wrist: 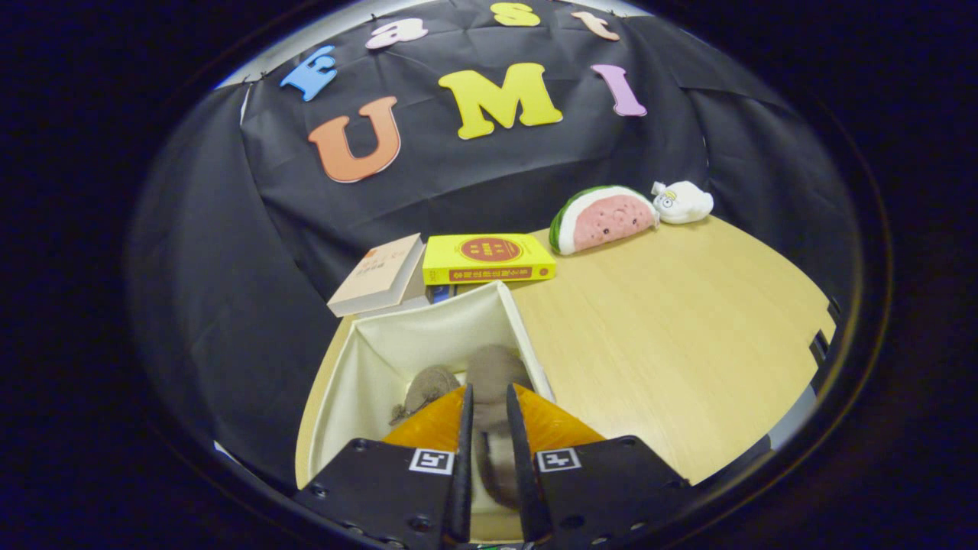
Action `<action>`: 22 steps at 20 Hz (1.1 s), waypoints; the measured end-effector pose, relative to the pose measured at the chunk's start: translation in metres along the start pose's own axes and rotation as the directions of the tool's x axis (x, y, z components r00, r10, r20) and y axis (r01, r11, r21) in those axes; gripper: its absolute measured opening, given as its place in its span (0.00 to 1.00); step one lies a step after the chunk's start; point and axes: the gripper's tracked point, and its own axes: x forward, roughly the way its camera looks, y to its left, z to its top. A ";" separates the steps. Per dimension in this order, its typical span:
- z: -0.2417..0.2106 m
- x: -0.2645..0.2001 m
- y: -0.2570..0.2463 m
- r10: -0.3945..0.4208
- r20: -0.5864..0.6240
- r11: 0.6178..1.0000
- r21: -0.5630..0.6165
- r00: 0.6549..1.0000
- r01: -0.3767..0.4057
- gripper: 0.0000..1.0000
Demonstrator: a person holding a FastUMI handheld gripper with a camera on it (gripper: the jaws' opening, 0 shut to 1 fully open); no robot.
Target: Open the storage box then place both shoes into the box .Put the left shoe in first, then the right shoe, with the right side of both shoes facing outward in a uniform manner.
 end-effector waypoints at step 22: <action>0.092 -0.155 -0.115 0.160 0.467 0.947 -0.320 0.870 -0.003 0.96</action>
